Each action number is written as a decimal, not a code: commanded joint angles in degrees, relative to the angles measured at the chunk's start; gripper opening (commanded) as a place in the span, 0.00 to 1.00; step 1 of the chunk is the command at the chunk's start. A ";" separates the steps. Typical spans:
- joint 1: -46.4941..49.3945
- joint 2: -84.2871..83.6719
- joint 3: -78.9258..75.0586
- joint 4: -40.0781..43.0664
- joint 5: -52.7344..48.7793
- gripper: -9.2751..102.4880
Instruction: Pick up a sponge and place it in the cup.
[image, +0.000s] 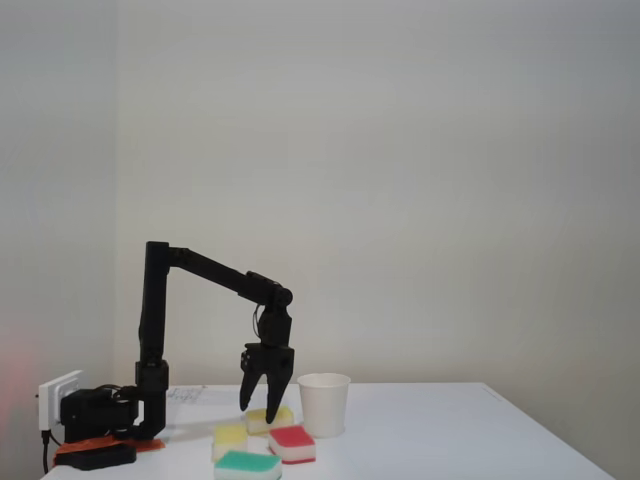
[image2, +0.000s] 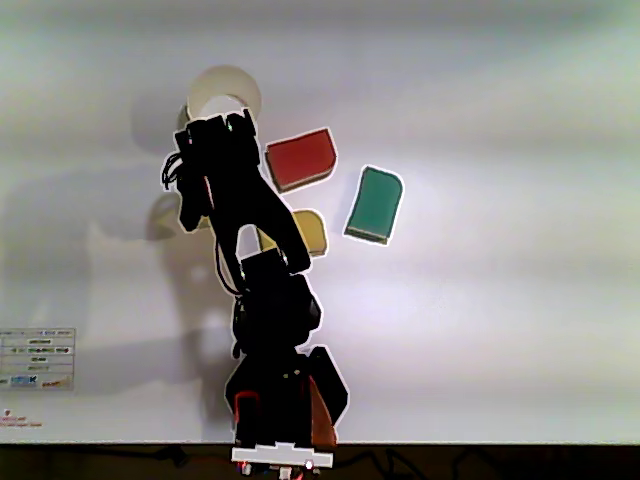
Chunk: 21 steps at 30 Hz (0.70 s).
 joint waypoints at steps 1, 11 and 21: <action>-0.79 -0.88 -2.72 0.88 1.49 0.35; -0.79 -10.28 -13.97 4.13 2.99 0.34; -2.11 -6.15 -9.76 4.22 1.93 0.13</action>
